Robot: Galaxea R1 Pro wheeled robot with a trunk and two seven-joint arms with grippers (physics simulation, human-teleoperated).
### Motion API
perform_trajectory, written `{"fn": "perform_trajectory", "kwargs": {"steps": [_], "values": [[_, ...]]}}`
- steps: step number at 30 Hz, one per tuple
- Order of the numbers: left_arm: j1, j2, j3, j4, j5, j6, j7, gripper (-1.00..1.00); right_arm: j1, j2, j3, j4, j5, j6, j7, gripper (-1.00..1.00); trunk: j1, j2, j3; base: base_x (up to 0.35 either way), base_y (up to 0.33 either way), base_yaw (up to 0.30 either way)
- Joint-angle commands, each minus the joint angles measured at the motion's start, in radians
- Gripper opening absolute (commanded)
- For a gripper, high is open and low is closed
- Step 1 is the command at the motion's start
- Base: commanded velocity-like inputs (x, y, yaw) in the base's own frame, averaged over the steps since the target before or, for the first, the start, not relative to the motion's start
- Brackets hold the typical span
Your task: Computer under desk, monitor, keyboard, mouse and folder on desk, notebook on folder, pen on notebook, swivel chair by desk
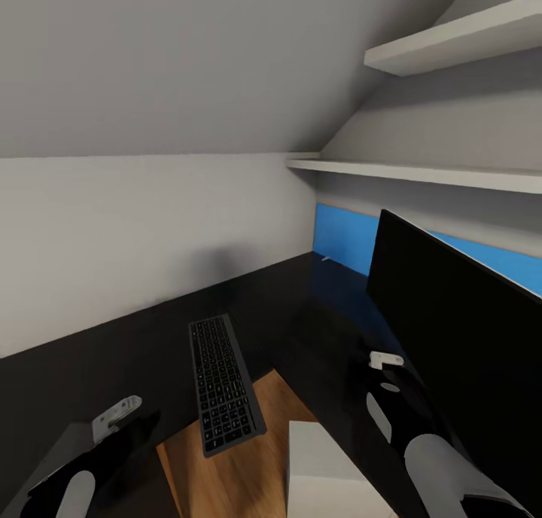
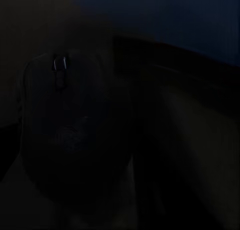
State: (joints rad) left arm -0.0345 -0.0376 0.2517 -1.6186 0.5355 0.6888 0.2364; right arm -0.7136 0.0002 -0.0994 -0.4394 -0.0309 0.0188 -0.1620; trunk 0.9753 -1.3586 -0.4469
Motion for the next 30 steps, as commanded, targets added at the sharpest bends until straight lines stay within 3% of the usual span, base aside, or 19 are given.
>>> {"fn": "perform_trajectory", "kwargs": {"steps": [1,6,12,21,22,26,30], "values": [[-0.001,-0.001,0.000,-0.001,0.011,0.005,0.008,1.00,0.000,0.007,0.000,-0.010,-0.005,0.001,-0.003,-1.00,-0.004,0.007,0.002,0.000,0.000,0.000],[-0.001,-0.002,-0.002,-0.001,0.011,0.005,0.008,1.00,0.000,0.028,0.009,-0.018,0.002,0.000,-0.005,-1.00,-0.023,0.042,0.018,0.000,0.000,0.000],[-0.001,-0.002,-0.004,-0.001,0.010,0.003,0.008,1.00,0.000,0.046,0.069,-0.019,0.010,0.000,-0.006,-1.00,-0.046,0.084,0.037,0.000,0.000,0.000],[-0.001,-0.004,-0.008,-0.001,0.009,0.002,0.009,1.00,0.002,0.069,0.094,-0.056,0.011,0.020,-0.006,-1.00,-0.081,0.147,0.065,0.000,0.000,0.000],[-0.001,-0.004,-0.008,-0.001,0.009,0.001,0.009,1.00,0.003,0.075,0.096,-0.086,0.011,0.048,-0.006,-1.00,-0.084,0.154,0.068,0.000,0.000,0.000],[-0.001,-0.004,-0.008,-0.001,0.009,0.001,0.009,1.00,0.038,0.090,0.098,-0.311,0.008,0.289,-0.007,-1.00,-0.100,0.182,0.080,0.000,0.000,0.000],[-0.001,-0.005,-0.009,-0.001,0.009,0.001,0.009,1.00,0.139,0.093,0.098,-0.533,0.004,0.404,-0.006,-1.00,-0.115,0.210,0.093,0.000,0.000,0.000]]}}
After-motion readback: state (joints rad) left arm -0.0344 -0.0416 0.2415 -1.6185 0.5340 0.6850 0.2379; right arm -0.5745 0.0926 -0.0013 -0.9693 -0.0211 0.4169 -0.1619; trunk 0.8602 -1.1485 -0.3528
